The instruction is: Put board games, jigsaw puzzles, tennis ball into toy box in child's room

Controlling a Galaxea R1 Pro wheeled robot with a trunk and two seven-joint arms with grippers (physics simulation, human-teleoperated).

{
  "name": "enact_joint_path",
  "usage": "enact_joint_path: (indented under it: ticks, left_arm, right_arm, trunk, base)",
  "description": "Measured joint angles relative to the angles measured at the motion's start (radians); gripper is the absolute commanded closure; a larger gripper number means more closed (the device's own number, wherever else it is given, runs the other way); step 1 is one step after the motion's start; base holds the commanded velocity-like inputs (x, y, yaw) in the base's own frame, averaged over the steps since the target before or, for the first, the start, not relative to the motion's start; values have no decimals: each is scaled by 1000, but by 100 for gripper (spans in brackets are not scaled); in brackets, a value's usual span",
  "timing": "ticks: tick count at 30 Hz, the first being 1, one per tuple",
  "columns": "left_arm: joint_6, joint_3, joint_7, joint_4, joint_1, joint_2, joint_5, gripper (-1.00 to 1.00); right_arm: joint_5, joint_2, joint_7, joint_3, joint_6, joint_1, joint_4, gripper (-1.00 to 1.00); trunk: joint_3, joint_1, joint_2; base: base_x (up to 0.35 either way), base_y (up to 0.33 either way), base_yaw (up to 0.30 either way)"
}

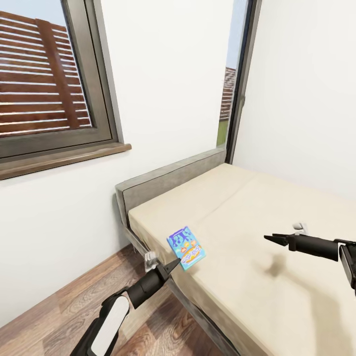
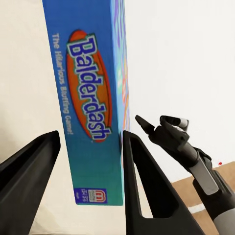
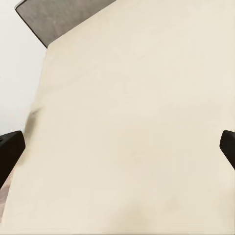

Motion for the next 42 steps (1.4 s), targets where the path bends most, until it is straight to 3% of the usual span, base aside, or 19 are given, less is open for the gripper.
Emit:
enact_joint_path:
  ticks: [11,42]
  left_arm:
    - [0,65,1,-41,60,62,-1,100]
    - [1,65,1,-42,60,62,1,100]
  right_arm:
    - [-1,53,-2,-1,57,6,-62,-100]
    - [-1,53,-2,-1,57,6,-68,-100]
  trunk:
    - [0,0,0]
    - [0,0,0]
  base:
    - [0,0,0]
    - [0,0,0]
